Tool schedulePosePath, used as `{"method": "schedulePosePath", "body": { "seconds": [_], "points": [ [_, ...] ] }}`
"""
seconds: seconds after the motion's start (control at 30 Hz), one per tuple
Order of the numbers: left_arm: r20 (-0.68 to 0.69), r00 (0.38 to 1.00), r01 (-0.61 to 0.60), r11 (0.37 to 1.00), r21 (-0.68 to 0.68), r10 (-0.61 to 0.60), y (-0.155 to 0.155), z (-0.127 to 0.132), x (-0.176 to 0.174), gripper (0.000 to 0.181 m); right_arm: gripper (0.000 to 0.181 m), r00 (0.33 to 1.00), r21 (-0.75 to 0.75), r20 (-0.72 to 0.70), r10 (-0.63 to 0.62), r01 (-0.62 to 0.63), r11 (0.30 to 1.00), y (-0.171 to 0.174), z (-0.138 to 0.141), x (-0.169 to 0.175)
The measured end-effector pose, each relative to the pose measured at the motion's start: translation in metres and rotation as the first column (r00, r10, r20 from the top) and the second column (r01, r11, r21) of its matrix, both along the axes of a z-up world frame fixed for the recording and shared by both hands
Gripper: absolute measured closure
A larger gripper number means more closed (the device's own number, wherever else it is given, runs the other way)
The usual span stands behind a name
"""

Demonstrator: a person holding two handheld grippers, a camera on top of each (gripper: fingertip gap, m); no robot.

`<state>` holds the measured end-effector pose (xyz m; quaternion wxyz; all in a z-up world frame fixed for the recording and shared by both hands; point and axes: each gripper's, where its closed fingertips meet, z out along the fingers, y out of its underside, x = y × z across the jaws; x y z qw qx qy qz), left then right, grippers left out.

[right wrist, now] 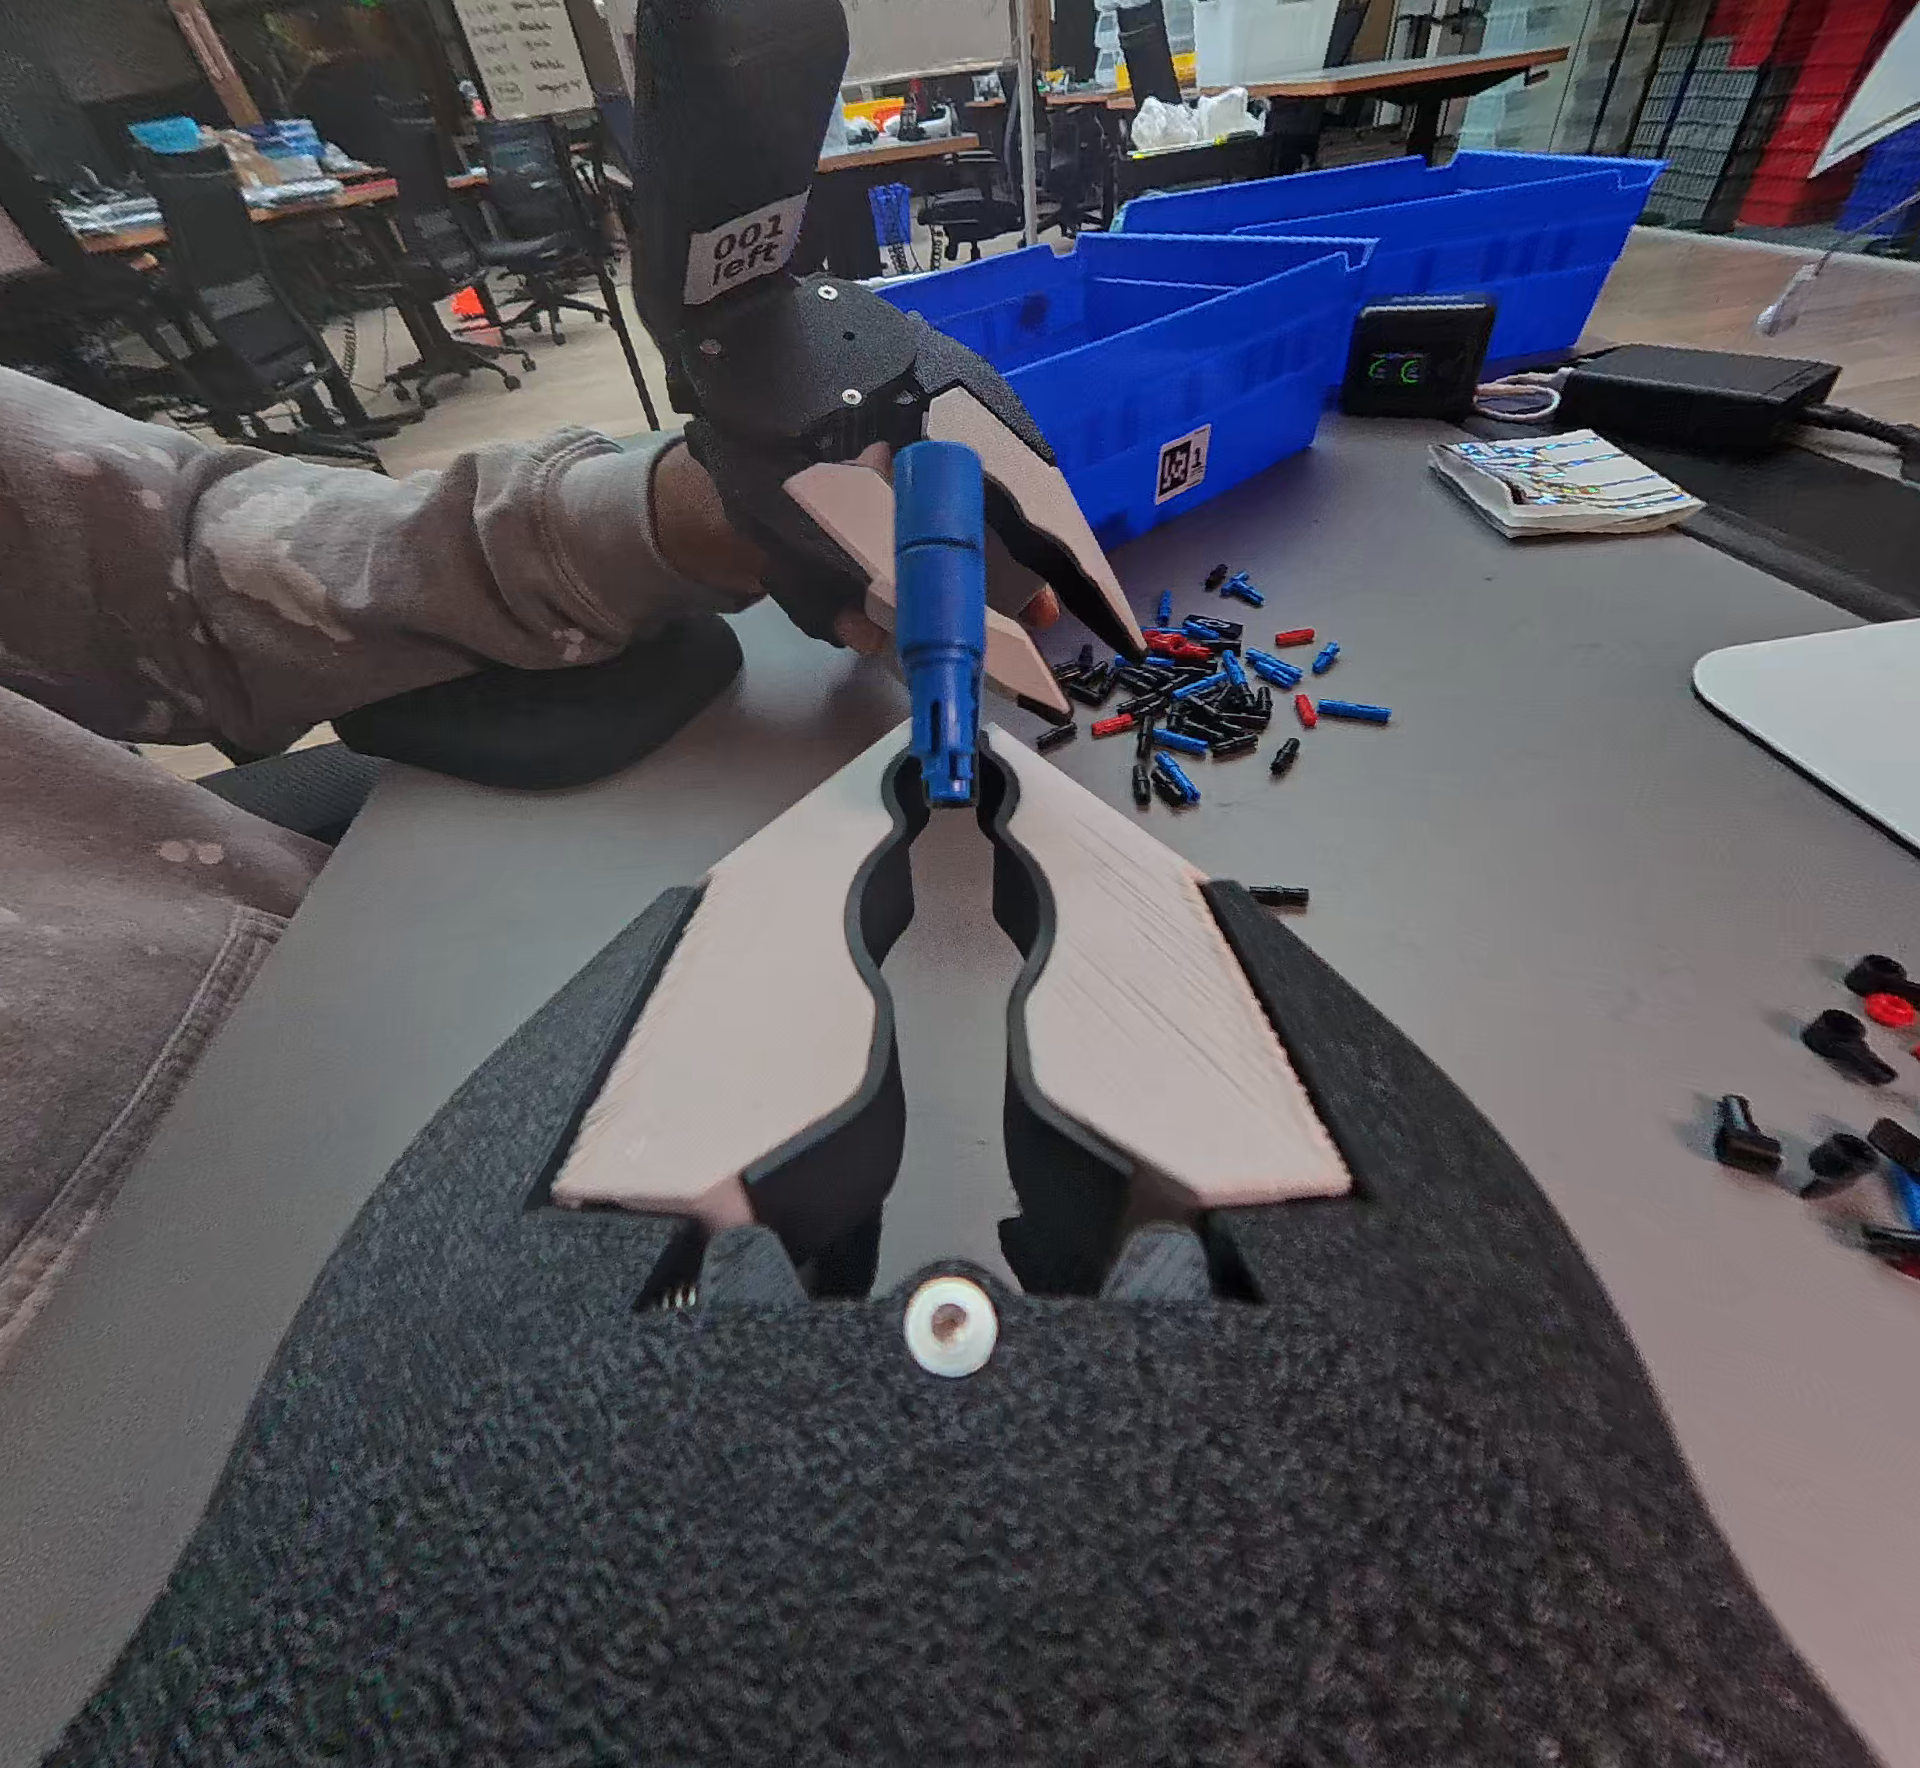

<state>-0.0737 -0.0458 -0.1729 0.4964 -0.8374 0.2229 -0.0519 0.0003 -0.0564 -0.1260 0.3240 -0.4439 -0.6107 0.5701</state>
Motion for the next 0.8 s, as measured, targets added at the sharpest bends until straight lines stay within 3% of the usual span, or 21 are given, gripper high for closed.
{"method": "schedulePosePath", "body": {
  "seconds": [0.03,0.1,0.23,0.5,0.67,0.8],
  "points": [
    [0.113,0.988,0.097,0.994,0.044,-0.102,-0.004,0.012,0.021,0.156,0.174,1.000,-0.017,-0.005,0.018,-0.018,1.000,-0.003,0.001,0.001],
    [0.307,0.915,0.238,0.964,0.118,-0.263,-0.016,0.036,0.052,0.156,0.174,0.999,-0.052,-0.002,0.039,-0.039,0.998,-0.008,0.003,0.001],
    [0.397,0.838,0.302,0.924,0.236,-0.375,-0.026,0.063,0.069,0.155,0.174,0.997,-0.006,0.062,0.044,-0.044,0.999,-0.014,-0.008,-0.001],
    [0.344,0.811,0.402,0.878,0.261,-0.473,-0.039,0.066,0.099,0.163,0.174,0.967,0.084,0.226,0.119,-0.141,0.986,-0.045,-0.034,-0.003],
    [0.330,0.806,0.432,0.870,0.239,-0.491,-0.042,0.062,0.105,0.178,0.174,0.959,0.090,0.249,0.134,-0.161,0.983,-0.052,-0.036,-0.001],
    [0.353,0.796,0.432,0.870,0.238,-0.492,-0.041,0.063,0.105,0.178,0.174,0.961,0.088,0.245,0.130,-0.156,0.984,-0.050,-0.036,0.000]
  ]
}}
